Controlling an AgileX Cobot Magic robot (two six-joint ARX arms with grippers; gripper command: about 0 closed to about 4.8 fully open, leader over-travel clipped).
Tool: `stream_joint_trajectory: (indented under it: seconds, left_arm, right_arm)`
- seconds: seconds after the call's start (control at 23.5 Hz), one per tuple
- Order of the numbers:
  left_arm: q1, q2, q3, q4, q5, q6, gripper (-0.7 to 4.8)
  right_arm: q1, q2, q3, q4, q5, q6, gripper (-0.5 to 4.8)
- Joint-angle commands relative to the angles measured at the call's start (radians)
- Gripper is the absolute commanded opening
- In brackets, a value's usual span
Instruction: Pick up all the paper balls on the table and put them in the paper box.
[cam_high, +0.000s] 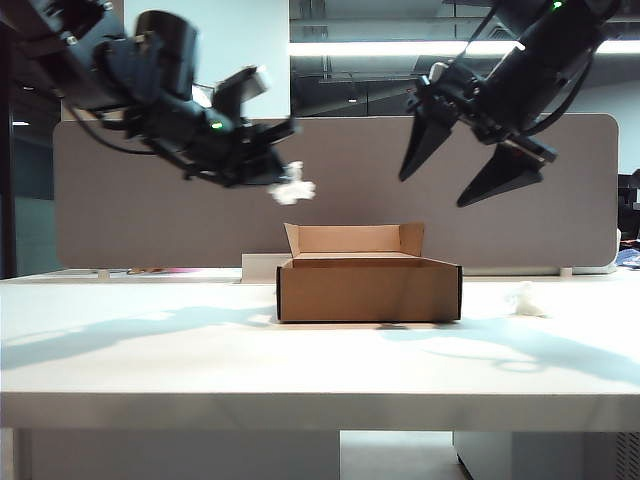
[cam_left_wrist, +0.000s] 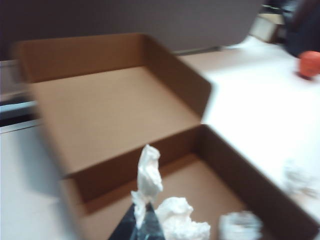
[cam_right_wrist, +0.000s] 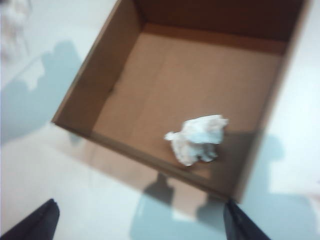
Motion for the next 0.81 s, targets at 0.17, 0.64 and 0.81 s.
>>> stream_joint_trajectory:
  seconds: [0.17, 0.64, 0.81]
  left_arm:
    - [-0.079, 0.08, 0.013, 0.048, -0.065, 0.097, 0.51]
    - [-0.088, 0.097, 0.042, 0.018, -0.084, 0.062, 3.83]
    - [-0.089, 0.043, 0.042, -0.024, -0.083, 0.063, 3.83]
  right_arm:
    - [-0.121, -0.033, 0.006, -0.051, 0.02, -0.003, 4.71]
    - [-0.245, -0.019, 0.002, -0.065, 0.094, -0.003, 4.71]
    - [-0.244, 0.013, 0.002, -0.029, 0.111, -0.003, 4.72]
